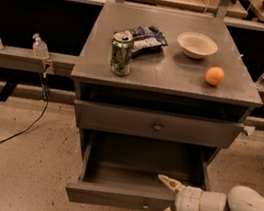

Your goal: Close middle drawer

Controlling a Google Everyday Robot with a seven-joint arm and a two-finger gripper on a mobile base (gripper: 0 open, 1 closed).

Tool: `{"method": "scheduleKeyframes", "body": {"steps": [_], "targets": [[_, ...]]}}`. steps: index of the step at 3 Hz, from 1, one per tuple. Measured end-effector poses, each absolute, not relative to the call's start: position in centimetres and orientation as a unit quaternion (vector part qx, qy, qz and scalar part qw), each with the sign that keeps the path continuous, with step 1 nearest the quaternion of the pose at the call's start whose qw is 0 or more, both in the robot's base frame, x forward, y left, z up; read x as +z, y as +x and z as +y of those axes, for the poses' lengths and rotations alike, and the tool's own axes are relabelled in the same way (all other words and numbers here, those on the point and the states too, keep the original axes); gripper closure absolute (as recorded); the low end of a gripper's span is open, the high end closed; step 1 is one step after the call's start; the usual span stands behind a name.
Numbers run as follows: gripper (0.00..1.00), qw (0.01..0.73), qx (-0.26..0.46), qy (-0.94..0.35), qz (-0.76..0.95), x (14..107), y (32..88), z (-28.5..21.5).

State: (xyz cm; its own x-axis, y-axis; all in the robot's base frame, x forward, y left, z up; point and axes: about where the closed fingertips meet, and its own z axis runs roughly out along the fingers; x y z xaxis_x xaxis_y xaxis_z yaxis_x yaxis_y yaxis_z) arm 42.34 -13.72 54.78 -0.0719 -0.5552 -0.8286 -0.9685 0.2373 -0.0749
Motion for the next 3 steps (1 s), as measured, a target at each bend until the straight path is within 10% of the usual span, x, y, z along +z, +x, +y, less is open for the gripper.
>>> {"method": "scheduleKeyframes", "body": {"steps": [3], "targets": [[0.87, 0.383, 0.229, -0.582, 0.68, 45.9, 41.0, -19.0]]}}
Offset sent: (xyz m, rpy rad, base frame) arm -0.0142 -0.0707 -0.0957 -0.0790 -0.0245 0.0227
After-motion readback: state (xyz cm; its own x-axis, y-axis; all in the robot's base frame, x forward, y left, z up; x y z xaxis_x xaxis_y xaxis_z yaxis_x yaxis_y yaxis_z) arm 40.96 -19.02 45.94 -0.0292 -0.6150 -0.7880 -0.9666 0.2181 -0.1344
